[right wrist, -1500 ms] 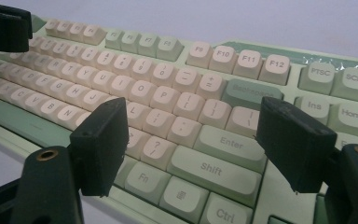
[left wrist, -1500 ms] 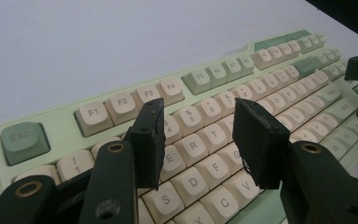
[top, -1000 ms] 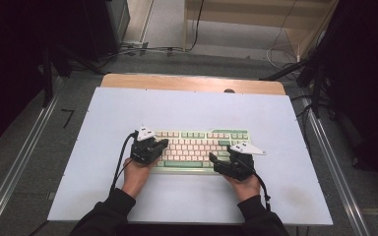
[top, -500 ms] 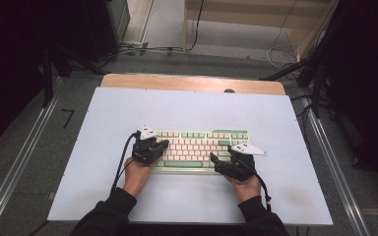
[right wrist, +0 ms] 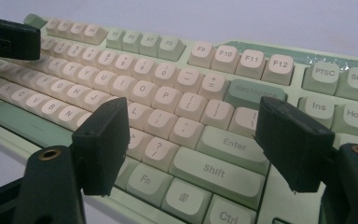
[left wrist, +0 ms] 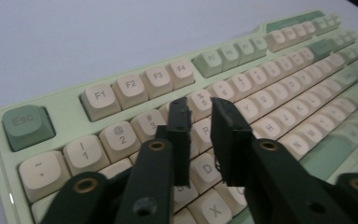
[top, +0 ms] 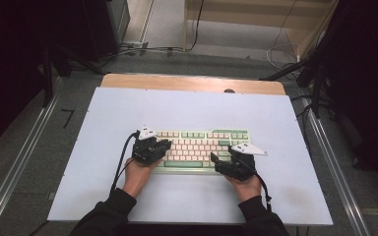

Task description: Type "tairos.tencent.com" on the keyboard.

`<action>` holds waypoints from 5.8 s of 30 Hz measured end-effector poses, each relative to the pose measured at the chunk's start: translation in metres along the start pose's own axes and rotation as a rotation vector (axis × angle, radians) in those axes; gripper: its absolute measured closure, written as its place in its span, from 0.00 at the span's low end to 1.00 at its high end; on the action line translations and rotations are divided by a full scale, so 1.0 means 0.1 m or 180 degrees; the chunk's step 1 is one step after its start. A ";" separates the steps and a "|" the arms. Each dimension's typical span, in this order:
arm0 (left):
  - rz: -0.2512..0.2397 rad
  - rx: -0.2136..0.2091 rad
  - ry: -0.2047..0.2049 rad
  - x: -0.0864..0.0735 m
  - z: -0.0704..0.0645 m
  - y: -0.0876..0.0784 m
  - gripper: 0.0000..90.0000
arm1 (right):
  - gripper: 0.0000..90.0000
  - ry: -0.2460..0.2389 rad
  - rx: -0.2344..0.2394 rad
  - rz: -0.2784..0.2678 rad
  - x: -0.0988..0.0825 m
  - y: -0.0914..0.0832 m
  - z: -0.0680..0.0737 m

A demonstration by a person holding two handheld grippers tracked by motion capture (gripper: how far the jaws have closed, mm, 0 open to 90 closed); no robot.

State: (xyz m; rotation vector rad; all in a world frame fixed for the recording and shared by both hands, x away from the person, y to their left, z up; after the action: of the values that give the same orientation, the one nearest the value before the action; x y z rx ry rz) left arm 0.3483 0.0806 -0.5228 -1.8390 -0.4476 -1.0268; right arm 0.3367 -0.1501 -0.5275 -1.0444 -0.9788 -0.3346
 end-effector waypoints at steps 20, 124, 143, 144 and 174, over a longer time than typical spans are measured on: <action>-0.0079 -0.0040 0.0093 0.02 -0.15 -0.03 0.42 | 0.27 -0.0012 -0.0002 -0.0011 0.00 -0.01 0.00; -0.0126 -0.0155 0.0139 0.05 -0.27 -0.02 0.40 | 0.28 0.0007 -0.0072 0.0002 -0.05 -0.08 -0.06; 0.0019 -0.0187 0.0138 -0.11 -0.18 -0.12 0.88 | 0.28 -0.0056 0.0033 0.0005 0.01 0.02 0.04; 0.0030 -0.0181 0.0155 -0.12 -0.18 -0.12 0.91 | 0.28 -0.0052 0.0037 0.0009 0.01 0.03 0.05; 0.0105 -0.0258 0.0091 -0.19 -0.18 -0.12 0.93 | 0.28 -0.0079 0.0076 0.0014 0.03 0.06 0.08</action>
State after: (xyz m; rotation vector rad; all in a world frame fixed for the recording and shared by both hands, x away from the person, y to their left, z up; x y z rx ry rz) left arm 0.3210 0.0729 -0.5283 -1.8949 -0.3621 -1.0612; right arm 0.3379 -0.1394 -0.5270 -1.0312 -1.0004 -0.3062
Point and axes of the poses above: each handheld gripper's, and its own axes: y roughly forward along the jaws, x roughly out of its top, z roughly to its left, the point moved 7 cm from there along y, roughly forward along the jaws, and after that the axes turned 2 degrees about x, right-handed, at the moved point
